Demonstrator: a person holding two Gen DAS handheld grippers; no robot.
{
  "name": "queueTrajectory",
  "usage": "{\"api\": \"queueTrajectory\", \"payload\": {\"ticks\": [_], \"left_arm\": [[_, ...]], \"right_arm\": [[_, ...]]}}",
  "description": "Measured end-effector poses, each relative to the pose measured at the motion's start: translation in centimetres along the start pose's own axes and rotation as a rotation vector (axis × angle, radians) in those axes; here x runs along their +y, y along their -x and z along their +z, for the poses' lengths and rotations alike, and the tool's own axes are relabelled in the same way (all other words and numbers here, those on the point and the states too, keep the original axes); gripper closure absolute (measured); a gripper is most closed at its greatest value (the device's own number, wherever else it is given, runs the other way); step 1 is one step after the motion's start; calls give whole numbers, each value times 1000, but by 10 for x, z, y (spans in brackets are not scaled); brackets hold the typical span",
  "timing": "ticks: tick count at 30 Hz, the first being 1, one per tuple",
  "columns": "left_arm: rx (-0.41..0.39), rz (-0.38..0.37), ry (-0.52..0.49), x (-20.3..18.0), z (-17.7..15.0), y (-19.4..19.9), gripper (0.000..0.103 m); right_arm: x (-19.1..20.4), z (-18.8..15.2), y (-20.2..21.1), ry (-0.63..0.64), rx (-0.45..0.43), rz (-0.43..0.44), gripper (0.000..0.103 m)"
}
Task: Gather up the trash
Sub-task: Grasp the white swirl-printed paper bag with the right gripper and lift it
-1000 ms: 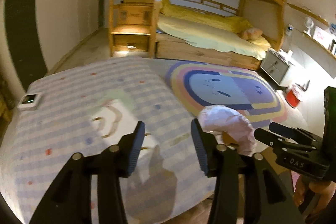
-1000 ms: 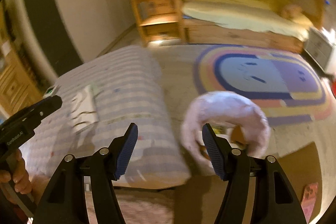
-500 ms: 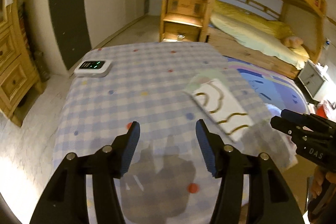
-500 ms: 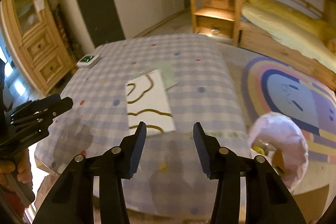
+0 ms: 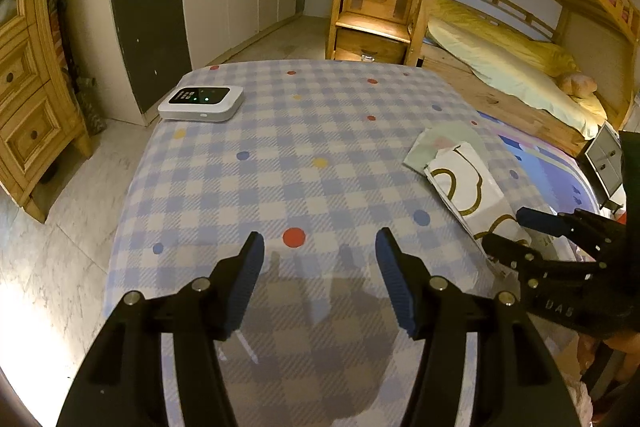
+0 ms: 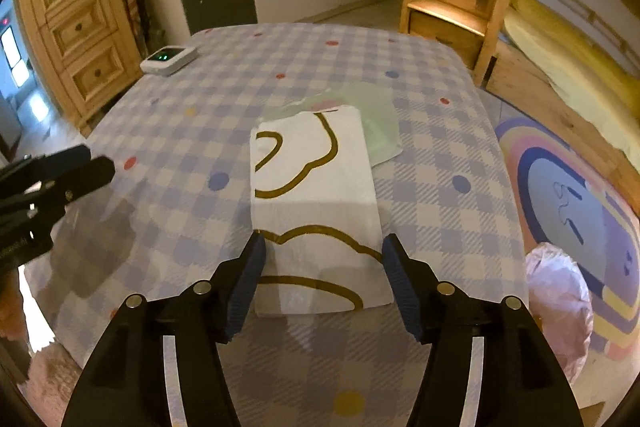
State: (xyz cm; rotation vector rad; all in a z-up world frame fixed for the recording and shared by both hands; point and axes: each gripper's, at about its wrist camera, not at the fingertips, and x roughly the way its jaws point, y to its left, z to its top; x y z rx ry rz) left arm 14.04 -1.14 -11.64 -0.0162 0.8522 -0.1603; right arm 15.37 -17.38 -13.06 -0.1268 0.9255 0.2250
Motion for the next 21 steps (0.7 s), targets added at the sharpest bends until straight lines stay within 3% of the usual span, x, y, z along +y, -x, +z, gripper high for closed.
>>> {"api": "queueTrajectory", "payload": {"ticks": [3, 7, 8, 13, 16, 18, 21], "left_arm": [[2, -3, 2, 1, -1, -1, 46], [2, -5, 2, -1, -2, 1, 46], [2, -5, 2, -2, -2, 2, 46], [-13, 3, -12, -4, -2, 10, 46], [-18, 9, -14, -5, 1, 9, 44], [-22, 13, -15, -5, 4, 8, 37], [-13, 20, -19, -7, 6, 2, 36]], "right_arm": [[6, -3, 4, 24, 11, 17, 57], [15, -9, 11, 48, 23, 61, 92], [17, -11, 14, 43, 24, 83, 95], [14, -8, 42, 25, -71, 64, 95], [-3, 1, 56, -23, -141, -4, 95], [-18, 7, 53, -65, -147, -41, 95], [-35, 17, 37, -96, -126, -101, 95]]}}
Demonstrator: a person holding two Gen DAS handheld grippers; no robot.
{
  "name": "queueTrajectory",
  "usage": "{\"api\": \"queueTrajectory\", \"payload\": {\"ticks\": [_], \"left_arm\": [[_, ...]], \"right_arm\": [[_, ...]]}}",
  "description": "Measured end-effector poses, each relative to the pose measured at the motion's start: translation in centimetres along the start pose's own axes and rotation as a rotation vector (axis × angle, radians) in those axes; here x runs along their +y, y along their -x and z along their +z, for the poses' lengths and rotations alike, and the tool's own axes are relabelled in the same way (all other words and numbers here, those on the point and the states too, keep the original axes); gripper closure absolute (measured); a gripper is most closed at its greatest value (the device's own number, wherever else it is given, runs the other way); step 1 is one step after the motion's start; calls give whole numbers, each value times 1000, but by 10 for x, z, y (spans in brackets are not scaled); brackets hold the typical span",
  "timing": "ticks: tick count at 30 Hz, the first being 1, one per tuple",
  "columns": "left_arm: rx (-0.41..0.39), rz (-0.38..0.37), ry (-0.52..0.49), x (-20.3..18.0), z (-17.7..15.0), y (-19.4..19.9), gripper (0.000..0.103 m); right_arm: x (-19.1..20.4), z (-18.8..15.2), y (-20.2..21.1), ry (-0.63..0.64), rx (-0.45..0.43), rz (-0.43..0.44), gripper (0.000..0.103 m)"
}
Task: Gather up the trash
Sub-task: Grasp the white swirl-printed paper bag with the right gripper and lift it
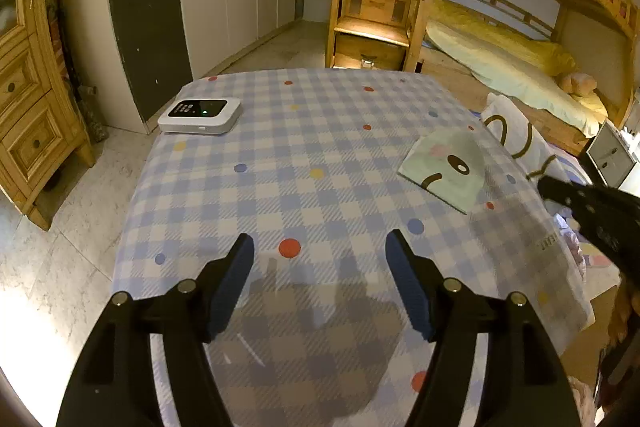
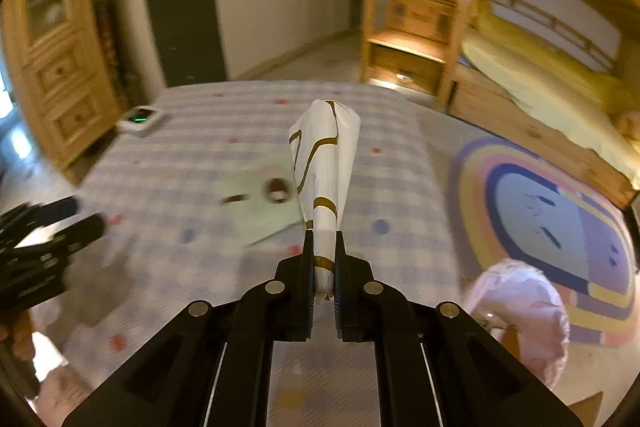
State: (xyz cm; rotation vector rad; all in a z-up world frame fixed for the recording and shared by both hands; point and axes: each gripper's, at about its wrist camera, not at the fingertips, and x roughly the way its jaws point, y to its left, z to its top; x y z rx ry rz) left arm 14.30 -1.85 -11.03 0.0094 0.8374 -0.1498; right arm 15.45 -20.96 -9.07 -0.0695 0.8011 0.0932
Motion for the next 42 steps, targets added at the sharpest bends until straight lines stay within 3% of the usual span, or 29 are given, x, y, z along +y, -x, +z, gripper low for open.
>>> {"api": "queueTrajectory", "payload": {"ticks": [5, 8, 14, 24, 27, 32, 36, 42], "left_arm": [[6, 3, 4, 1, 2, -3, 36], [3, 9, 5, 3, 1, -1, 36], [3, 10, 19, 7, -2, 3, 36], [-4, 7, 34, 10, -8, 13, 36], [-10, 8, 33, 10, -8, 14, 35], [-7, -9, 5, 1, -9, 8, 35], [21, -48, -31, -12, -3, -3, 35], [20, -60, 6, -22, 23, -20, 35]], "right_arm": [[-14, 5, -33, -20, 72, -48, 95], [-12, 3, -43, 8, 114, -34, 95], [21, -9, -28, 133, 133, 75, 95], [66, -43, 17, 244, 189, 370, 95], [64, -41, 28, 233, 156, 332, 95], [32, -32, 34, 110, 94, 224, 95], [13, -28, 33, 17, 69, 191, 95], [0, -28, 30, -54, 42, 168, 95]]}}
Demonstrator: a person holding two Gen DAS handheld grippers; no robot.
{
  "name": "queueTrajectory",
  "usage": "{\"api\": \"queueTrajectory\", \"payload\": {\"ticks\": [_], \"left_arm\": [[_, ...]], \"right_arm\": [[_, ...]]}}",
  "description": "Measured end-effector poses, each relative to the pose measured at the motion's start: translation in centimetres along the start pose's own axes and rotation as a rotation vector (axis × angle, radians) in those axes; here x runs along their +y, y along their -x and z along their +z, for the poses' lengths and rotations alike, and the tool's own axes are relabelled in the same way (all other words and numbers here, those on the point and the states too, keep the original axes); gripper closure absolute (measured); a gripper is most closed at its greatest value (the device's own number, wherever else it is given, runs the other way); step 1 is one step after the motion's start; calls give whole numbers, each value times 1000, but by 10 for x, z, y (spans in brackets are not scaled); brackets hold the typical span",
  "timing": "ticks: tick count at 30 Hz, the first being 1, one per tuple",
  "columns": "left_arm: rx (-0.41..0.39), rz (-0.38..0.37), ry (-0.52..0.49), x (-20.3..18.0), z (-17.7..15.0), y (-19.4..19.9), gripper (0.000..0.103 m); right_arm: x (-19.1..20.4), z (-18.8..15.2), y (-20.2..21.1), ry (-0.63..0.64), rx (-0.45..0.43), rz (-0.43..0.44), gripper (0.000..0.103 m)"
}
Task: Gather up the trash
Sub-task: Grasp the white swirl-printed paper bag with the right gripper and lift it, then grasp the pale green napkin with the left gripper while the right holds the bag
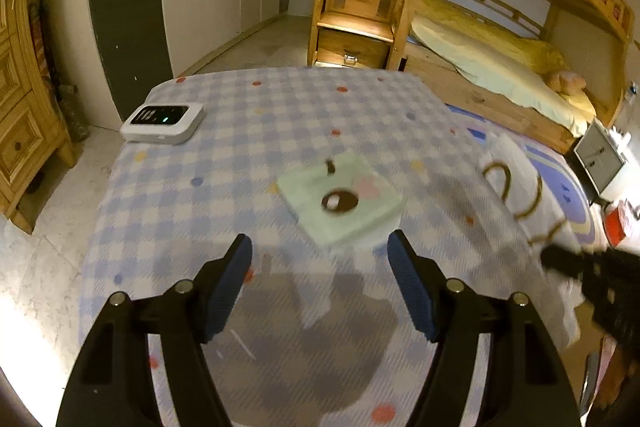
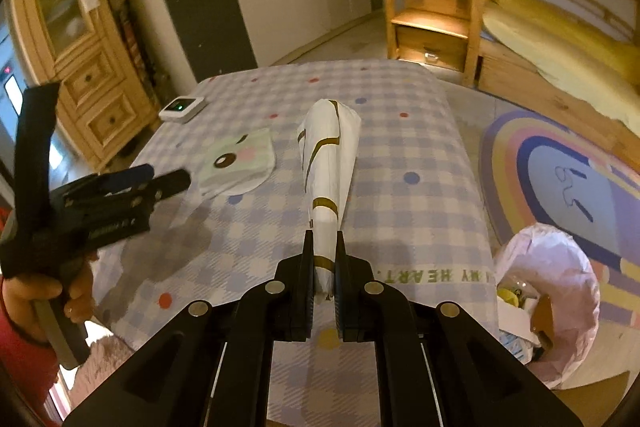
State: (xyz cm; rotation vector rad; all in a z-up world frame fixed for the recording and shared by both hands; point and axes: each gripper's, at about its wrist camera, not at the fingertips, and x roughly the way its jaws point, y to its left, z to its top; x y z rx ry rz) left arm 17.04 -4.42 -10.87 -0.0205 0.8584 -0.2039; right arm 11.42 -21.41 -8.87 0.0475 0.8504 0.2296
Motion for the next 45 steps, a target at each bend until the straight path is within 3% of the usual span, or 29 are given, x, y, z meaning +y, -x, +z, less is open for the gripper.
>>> {"api": "queueTrajectory", "payload": {"ticks": [1, 3, 4, 13, 17, 22, 24, 27, 30, 33, 35, 38, 45], "left_arm": [[1, 1, 3, -1, 4, -3, 34], [3, 2, 5, -5, 12, -12, 18], [3, 10, 4, -8, 17, -19, 16], [124, 139, -31, -22, 39, -81, 15], [142, 134, -50, -22, 32, -82, 15], [143, 83, -65, -7, 12, -60, 27], [133, 77, -84, -2, 3, -51, 41], [127, 57, -94, 5, -4, -39, 52], [126, 23, -124, 8, -15, -27, 59], [126, -30, -126, 13, -29, -13, 59], [129, -57, -133, 16, -38, -5, 57], [134, -69, -124, 15, -46, 5, 42], [80, -92, -133, 5, -44, 24, 33]], "right_arm": [[-2, 0, 1, -5, -3, -2, 95], [-8, 0, 1, -11, -6, -10, 95], [-10, -1, 1, -11, -9, -16, 95], [-32, -5, 4, -55, -16, -26, 95], [-38, -7, 6, -73, -19, -21, 93], [-33, -12, 10, -78, -22, -8, 93], [-29, -14, 11, -77, -23, 2, 93], [-25, -18, 10, -74, -17, 14, 93], [-19, -19, 14, -65, -17, 22, 93], [-17, -21, 21, -59, -23, 21, 93], [-18, -22, 24, -61, -26, 19, 92], [-20, -23, 27, -66, -27, 18, 91], [-19, -26, 34, -70, -36, 16, 91]]}}
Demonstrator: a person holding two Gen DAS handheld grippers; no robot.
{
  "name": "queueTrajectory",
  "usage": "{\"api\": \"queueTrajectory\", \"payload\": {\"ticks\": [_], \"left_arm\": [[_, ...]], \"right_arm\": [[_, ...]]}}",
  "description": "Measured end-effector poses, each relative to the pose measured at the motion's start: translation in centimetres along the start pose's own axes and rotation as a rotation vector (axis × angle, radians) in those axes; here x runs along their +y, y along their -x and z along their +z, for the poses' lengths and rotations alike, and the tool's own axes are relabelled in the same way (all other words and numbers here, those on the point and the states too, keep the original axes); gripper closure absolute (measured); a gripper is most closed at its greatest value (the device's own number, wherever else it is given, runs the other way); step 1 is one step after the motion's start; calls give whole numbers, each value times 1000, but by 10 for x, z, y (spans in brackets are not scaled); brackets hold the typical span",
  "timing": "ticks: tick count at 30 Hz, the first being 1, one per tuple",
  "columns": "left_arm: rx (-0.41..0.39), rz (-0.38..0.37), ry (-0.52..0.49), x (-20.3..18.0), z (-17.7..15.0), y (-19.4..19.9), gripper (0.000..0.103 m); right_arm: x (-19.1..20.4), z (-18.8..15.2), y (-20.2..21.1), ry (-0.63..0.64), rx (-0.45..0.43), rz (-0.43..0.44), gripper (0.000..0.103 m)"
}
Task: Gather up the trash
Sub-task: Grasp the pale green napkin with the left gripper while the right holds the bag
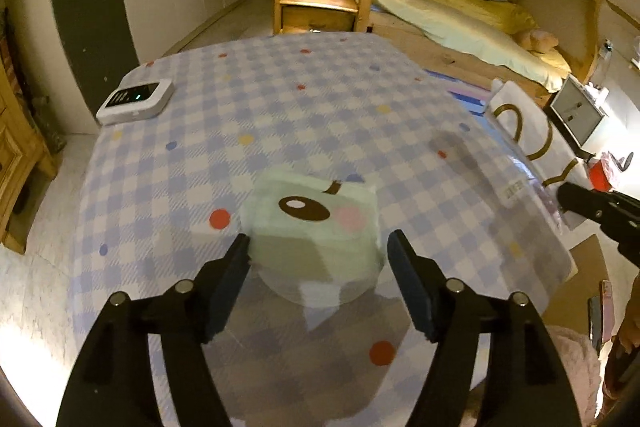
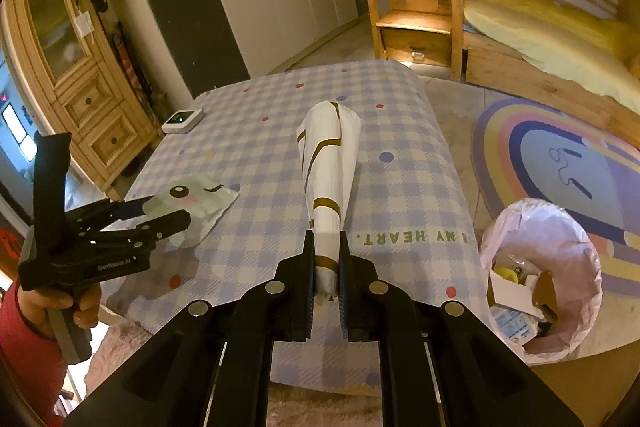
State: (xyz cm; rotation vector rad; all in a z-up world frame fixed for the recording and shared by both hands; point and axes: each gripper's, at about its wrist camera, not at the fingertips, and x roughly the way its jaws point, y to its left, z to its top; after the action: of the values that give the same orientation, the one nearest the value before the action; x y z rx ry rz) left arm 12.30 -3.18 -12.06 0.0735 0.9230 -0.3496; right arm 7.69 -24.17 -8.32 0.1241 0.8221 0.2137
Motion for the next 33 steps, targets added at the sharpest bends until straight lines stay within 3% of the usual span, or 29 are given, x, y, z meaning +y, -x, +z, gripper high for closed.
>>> {"api": "queueTrajectory", "payload": {"ticks": [3, 10, 14, 20, 23, 31, 33], "left_arm": [[-22, -22, -11, -10, 3, 7, 25], [-106, -57, 37, -8, 11, 26, 24], [-169, -28, 80, 2, 16, 39, 24], [-51, 74, 79, 8, 9, 1, 24], [2, 117, 40, 5, 4, -18, 31], [53, 91, 29, 8, 7, -32, 32], [57, 80, 1, 3, 6, -31, 45]], "right_arm": [[-1, -1, 6, -4, -9, 0, 91], [-4, -4, 11, -6, -14, -5, 91], [-6, -5, 13, -8, -19, -6, 91], [-4, -5, 13, -4, -19, -1, 91], [-4, -5, 13, -3, -19, -2, 91], [-5, -7, 15, -16, -20, -3, 91], [-5, -7, 15, -17, -21, 1, 91]]}}
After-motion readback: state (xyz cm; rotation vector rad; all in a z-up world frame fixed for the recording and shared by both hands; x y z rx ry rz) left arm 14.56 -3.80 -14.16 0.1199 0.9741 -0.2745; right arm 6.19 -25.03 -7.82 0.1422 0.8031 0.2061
